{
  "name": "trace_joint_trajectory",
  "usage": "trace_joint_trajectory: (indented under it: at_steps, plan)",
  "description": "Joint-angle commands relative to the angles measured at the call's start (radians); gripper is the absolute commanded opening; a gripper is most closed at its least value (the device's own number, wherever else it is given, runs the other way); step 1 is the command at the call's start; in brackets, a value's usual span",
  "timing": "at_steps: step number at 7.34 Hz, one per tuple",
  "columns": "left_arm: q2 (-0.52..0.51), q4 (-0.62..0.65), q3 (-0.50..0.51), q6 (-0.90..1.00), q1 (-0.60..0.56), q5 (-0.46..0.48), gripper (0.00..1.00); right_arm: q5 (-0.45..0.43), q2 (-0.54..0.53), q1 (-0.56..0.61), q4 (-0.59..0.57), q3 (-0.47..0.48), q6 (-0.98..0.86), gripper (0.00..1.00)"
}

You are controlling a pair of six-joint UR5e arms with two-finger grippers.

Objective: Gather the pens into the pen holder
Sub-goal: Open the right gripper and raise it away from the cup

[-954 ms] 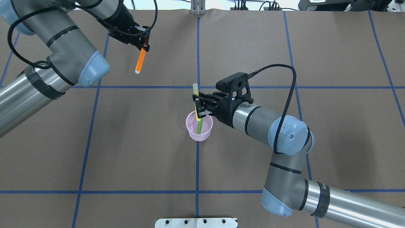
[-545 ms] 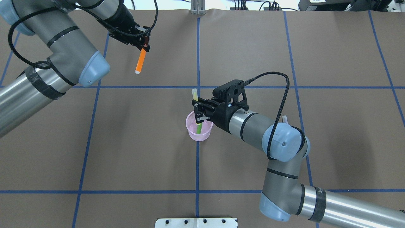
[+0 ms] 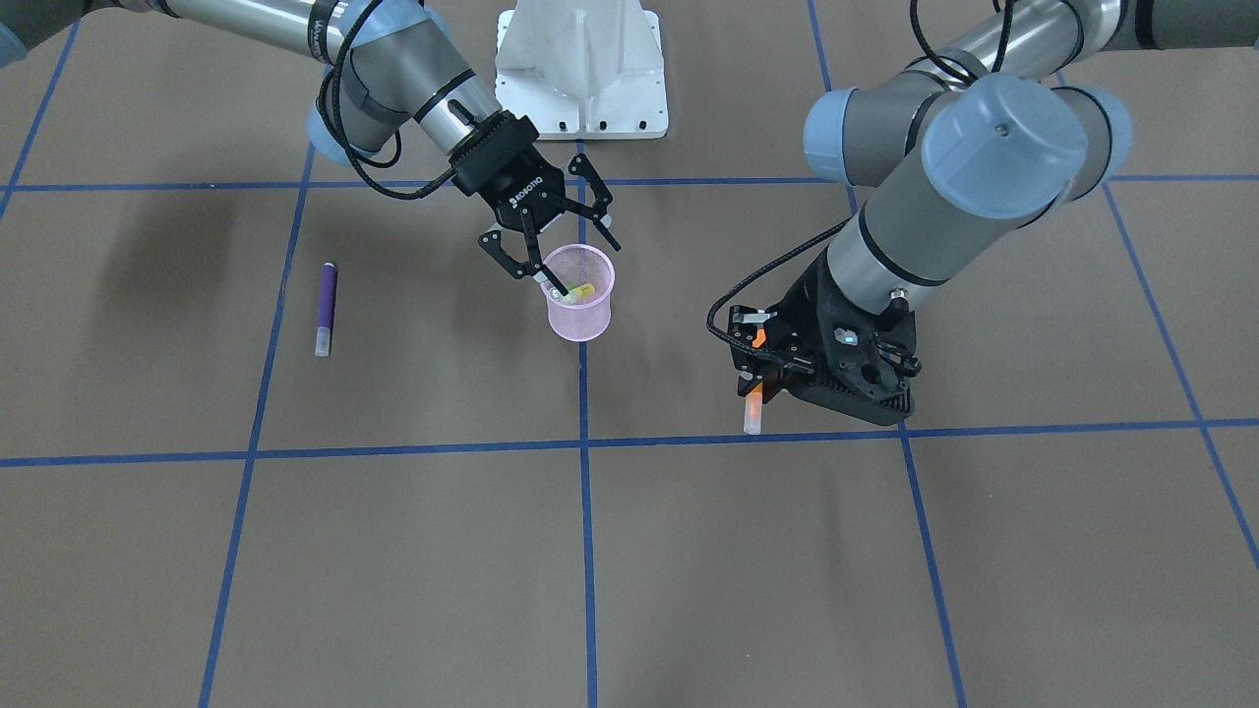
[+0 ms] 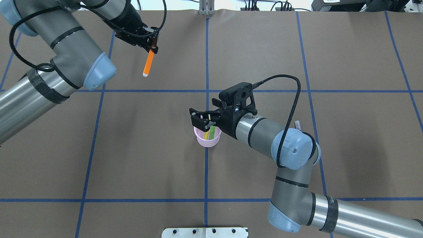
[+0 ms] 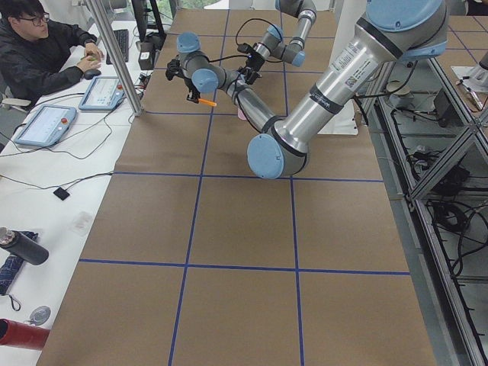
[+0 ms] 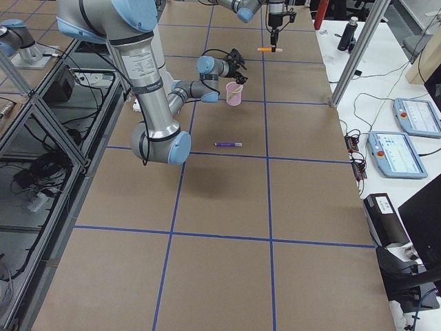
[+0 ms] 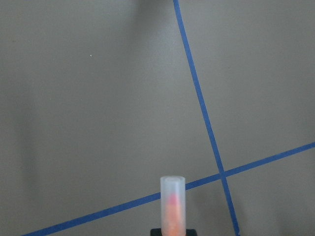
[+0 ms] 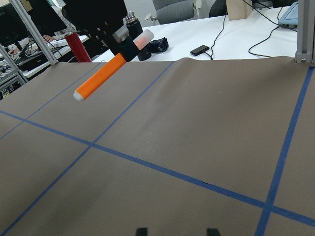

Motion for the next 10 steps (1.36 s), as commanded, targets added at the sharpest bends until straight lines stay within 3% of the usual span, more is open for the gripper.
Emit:
trace_joint_trajectory:
  at_steps: [1,4,5,6,7,8,10]
  plan:
    - [-0.013,0.000,-0.029,-0.006,0.000,0.003,0.00,0.071,-0.007,0.048,-0.079,0.039,0.093,1.00]
    - [0.000,-0.061,-0.171,-0.018,0.028,0.223,0.00,0.477,-0.051,0.275,-0.538,0.186,0.166,1.00]
    - [0.072,-0.171,-0.226,-0.082,0.057,0.322,0.00,0.661,-0.053,0.376,-0.696,0.187,0.193,1.00]
    - [0.174,-0.305,-0.280,-0.130,0.099,0.436,0.00,0.786,-0.055,0.436,-0.802,0.185,0.194,1.00]
    - [0.228,-0.439,-0.284,-0.180,0.168,0.572,0.00,0.787,-0.070,0.441,-0.881,0.180,0.197,1.00]
    - [0.233,-0.477,-0.284,-0.217,0.242,0.684,0.00,0.776,-0.082,0.450,-0.933,0.174,0.198,1.00]
    - [0.209,-0.480,-0.291,-0.254,0.308,0.751,0.00,0.729,-0.140,0.450,-0.942,0.155,0.194,1.00]
